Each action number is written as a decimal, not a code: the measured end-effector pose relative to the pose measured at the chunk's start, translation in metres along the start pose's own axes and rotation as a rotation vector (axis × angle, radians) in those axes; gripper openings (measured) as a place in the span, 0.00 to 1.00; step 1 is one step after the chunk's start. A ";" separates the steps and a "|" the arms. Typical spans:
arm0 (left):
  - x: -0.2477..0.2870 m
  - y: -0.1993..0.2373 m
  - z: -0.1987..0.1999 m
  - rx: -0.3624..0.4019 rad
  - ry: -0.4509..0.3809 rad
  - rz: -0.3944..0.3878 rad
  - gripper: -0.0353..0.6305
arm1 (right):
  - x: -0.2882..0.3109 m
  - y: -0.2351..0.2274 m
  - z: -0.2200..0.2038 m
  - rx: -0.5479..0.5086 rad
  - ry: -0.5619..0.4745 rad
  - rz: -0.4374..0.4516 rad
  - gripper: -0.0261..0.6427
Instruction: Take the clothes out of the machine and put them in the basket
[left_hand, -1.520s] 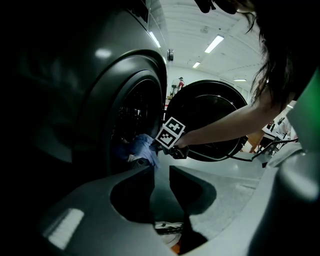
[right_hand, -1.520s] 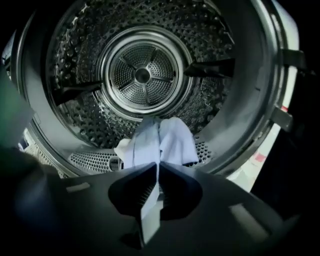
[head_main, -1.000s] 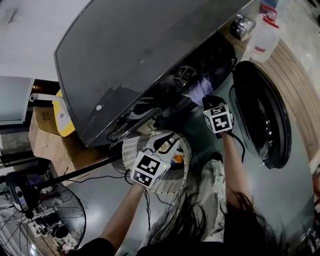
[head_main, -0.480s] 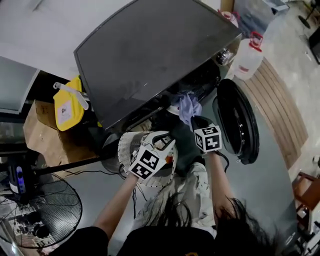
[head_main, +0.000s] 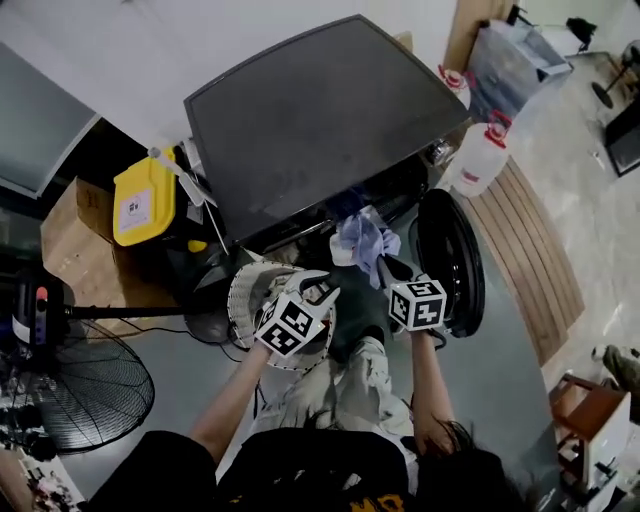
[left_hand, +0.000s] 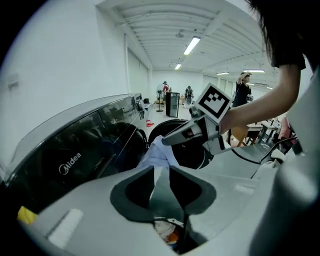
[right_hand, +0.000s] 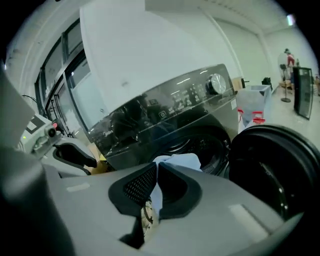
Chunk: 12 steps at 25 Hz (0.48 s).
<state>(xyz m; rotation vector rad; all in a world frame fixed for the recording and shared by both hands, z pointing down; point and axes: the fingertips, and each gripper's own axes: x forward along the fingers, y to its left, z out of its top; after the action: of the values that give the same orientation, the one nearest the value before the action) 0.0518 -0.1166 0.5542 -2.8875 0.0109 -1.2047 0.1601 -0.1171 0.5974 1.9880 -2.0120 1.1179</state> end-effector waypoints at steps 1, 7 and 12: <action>-0.003 0.000 0.000 -0.003 -0.003 0.005 0.21 | -0.006 0.006 0.004 -0.008 -0.005 0.006 0.09; -0.022 -0.006 -0.002 -0.054 -0.034 0.013 0.21 | -0.039 0.033 0.016 -0.082 0.018 -0.003 0.09; -0.038 -0.017 -0.009 -0.067 -0.046 -0.007 0.21 | -0.072 0.055 0.026 -0.071 -0.016 -0.010 0.09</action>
<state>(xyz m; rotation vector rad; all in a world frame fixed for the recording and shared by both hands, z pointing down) 0.0186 -0.0994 0.5331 -2.9744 0.0414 -1.1610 0.1314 -0.0786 0.5157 1.9768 -2.0181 1.0171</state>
